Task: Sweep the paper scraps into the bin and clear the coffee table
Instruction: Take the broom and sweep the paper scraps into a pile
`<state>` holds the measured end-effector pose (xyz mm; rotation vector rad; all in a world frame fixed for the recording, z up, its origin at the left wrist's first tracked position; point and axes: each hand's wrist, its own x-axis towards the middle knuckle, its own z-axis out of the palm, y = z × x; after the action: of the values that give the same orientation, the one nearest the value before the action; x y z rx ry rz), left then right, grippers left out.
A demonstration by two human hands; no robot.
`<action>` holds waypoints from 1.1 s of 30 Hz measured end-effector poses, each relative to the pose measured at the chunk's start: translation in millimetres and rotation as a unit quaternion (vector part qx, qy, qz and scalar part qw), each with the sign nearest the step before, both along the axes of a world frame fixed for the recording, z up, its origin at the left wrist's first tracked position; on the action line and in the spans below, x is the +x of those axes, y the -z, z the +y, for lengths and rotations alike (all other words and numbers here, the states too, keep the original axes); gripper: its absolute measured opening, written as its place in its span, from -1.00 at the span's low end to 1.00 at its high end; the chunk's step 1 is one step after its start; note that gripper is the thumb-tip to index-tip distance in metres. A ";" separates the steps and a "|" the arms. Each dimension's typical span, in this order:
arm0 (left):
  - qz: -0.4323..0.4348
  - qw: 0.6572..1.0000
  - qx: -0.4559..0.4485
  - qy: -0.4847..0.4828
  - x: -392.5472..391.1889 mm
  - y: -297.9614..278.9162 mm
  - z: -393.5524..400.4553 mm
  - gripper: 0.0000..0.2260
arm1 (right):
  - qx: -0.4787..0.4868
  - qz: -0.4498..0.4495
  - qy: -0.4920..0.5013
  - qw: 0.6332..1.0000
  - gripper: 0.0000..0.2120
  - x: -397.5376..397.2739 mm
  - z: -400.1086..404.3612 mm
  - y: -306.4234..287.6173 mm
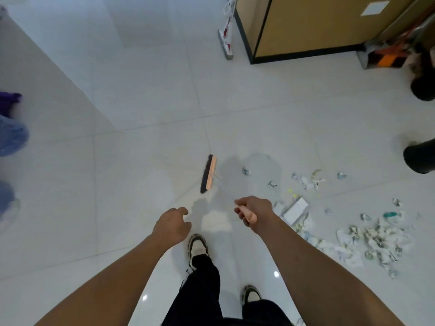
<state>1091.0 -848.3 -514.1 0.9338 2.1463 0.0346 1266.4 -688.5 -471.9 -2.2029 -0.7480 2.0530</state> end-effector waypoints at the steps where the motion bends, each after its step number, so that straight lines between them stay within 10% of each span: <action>1: -0.008 1.000 0.003 -0.005 -7.5 1.1 7.7 -0.61 | 0.009 -0.016 0.016 1.000 -0.93 -1.7 4.2 0.7; 33: 0.056 0.970 0.044 0.231 15.2 -53.4 327.6 -0.59 | 0.025 -0.001 0.241 0.970 -0.90 116.5 196.9 -6.9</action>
<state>1106.2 -520.7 -460.7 1.4974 1.9884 -0.1590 1382.8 -491.6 -465.0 -2.0920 -0.2239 1.7668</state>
